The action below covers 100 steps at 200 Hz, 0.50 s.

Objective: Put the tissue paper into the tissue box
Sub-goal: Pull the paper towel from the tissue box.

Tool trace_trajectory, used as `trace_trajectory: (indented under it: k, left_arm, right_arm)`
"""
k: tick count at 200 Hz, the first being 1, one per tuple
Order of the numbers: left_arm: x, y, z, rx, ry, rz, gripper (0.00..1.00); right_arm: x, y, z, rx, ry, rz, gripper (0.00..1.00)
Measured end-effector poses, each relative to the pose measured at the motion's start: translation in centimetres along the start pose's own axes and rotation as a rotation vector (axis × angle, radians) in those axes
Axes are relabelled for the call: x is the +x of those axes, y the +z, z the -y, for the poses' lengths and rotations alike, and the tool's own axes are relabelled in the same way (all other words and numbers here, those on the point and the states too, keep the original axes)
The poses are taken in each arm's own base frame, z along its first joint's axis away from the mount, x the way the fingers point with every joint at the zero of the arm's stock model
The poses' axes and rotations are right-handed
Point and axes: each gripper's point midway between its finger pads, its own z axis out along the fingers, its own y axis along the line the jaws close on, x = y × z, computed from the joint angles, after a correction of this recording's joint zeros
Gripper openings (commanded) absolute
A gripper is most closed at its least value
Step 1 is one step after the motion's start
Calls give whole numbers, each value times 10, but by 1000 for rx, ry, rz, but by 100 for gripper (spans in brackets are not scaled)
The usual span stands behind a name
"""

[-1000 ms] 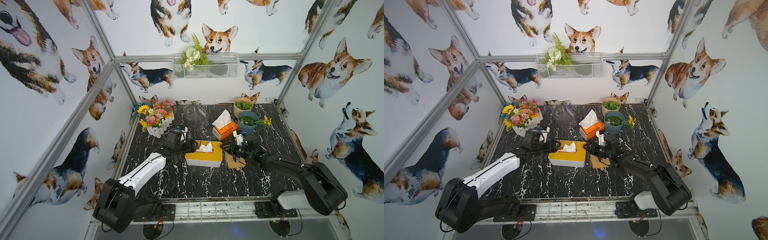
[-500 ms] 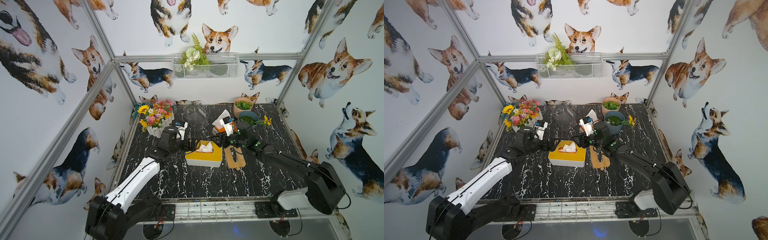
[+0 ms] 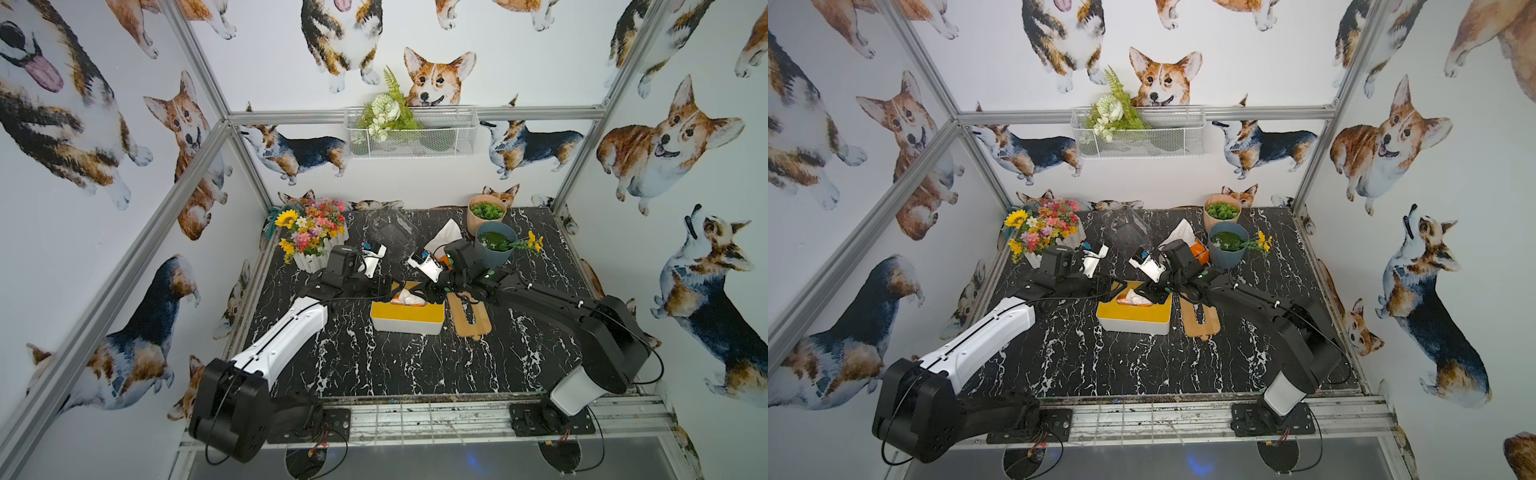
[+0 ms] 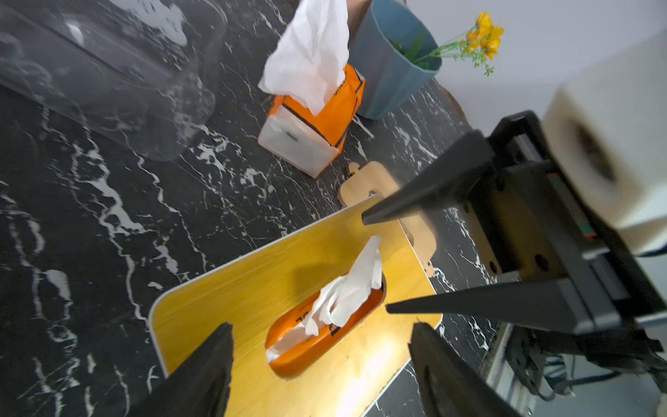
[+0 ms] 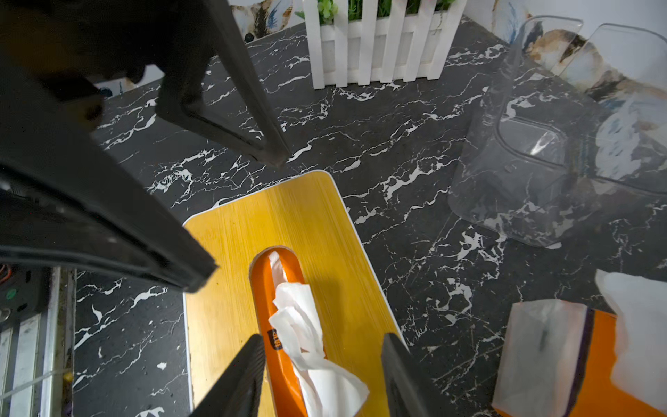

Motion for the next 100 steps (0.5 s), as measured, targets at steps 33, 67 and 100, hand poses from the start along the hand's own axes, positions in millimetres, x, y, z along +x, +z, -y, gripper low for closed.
trace_trajectory:
  k: [33, 67, 100]
  left_arm:
    - [11, 18, -3, 50, -66, -71, 64]
    - [18, 30, -12, 45, -121, -110, 55]
    - [24, 39, -18, 37, -161, -132, 48]
  right_arm:
    - [13, 5, -4, -28, -42, -32, 49]
    - [26, 12, -5, -44, -58, -71, 45]
    - [31, 14, -4, -49, -68, -88, 42]
